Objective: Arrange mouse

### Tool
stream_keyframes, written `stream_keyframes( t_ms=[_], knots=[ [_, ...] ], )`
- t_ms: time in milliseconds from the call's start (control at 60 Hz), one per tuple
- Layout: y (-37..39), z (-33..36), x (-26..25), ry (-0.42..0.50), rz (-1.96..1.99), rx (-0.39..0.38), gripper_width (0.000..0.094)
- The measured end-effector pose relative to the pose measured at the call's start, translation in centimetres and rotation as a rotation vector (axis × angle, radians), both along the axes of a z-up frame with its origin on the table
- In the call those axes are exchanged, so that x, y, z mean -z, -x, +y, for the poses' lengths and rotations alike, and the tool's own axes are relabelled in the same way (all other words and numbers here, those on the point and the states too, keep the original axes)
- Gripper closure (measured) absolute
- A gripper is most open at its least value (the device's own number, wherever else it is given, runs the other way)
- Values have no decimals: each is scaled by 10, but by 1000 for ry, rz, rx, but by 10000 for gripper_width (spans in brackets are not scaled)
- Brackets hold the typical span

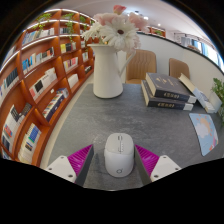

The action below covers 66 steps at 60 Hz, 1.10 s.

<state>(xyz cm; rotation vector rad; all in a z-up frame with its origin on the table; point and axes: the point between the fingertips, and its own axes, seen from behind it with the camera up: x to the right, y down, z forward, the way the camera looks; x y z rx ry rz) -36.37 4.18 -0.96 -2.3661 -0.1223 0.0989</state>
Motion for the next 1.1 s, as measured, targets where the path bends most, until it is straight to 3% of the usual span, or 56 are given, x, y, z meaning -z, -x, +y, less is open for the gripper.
stream_keyframes(
  t_ms=[200, 283, 417, 583, 800, 967, 1100],
  knots=[
    [-3, 1, 8, 43, -34, -12, 261],
    [-9, 4, 8, 47, -31, 6, 404],
    [-11, 5, 8, 77, 22, 14, 499],
    [-20, 1, 1, 158, 29, -58, 599],
    [-88, 31, -147, -64, 20, -137, 599],
    [-190, 54, -255, -239, -8, -110, 600],
    [-282, 71, -286, -299, -54, -53, 602]
  ],
)
